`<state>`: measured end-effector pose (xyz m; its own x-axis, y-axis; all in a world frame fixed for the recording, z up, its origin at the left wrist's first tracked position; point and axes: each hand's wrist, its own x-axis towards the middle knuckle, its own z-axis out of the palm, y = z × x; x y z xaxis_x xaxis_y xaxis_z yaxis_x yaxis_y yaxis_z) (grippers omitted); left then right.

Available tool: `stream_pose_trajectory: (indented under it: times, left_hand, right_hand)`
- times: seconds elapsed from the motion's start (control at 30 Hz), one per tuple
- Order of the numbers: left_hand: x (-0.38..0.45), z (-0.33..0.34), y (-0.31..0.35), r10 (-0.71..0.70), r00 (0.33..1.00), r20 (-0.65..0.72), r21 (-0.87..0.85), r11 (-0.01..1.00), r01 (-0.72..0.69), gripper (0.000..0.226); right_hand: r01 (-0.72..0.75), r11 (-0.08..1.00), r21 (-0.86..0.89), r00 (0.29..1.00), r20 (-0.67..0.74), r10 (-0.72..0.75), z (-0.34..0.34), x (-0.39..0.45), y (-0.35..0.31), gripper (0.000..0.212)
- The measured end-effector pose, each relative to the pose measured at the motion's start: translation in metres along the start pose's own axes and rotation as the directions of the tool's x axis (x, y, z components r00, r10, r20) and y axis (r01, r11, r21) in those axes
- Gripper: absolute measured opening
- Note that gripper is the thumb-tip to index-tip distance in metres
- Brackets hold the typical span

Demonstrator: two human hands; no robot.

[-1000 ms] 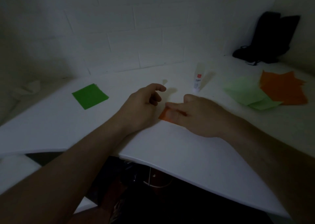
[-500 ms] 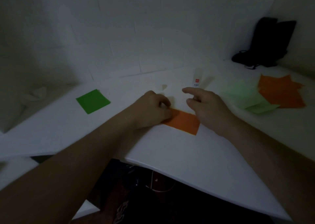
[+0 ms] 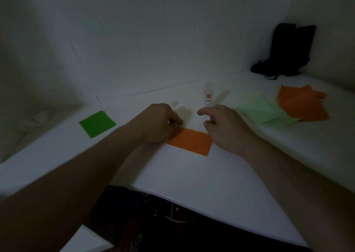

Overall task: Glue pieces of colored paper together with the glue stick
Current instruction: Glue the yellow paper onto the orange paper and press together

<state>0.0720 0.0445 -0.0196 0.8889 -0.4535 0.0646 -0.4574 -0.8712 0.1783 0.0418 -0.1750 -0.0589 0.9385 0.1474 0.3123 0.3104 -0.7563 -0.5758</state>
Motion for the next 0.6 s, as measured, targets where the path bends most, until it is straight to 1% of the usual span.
stream_pose_trajectory:
  times: [0.1, 0.27, 0.37, 0.5, 0.6]
  left_hand:
    - [0.005, -0.001, 0.0, 0.055, 0.999, 0.002, 0.042, 0.998, -0.055, 0.027]
    - [0.013, -0.008, 0.002, 0.068, 0.997, 0.032, 0.056, 0.996, -0.069, 0.021]
    - [0.016, -0.011, 0.002, 0.056, 0.996, 0.073, 0.063, 0.996, -0.061, 0.02]
    - [0.017, -0.013, 0.001, 0.045, 0.995, 0.084, 0.049, 0.998, -0.049, 0.016]
    - [0.018, -0.013, 0.002, -0.006, 0.992, 0.128, 0.019, 1.0, 0.004, 0.018]
  right_hand:
    - [-0.008, 1.0, 0.013, 1.0, -0.013, 0.008, -0.001, 0.001, 0.003, 0.037]
    - [0.001, 0.998, 0.058, 1.0, -0.018, 0.0, -0.002, 0.002, 0.003, 0.037]
    - [-0.001, 0.998, 0.064, 1.0, -0.026, 0.003, -0.002, 0.002, 0.004, 0.037]
    - [0.01, 0.998, 0.069, 0.999, -0.047, -0.007, -0.002, 0.002, 0.004, 0.037]
    - [0.009, 0.998, 0.066, 0.998, -0.059, -0.005, -0.001, 0.004, 0.005, 0.037]
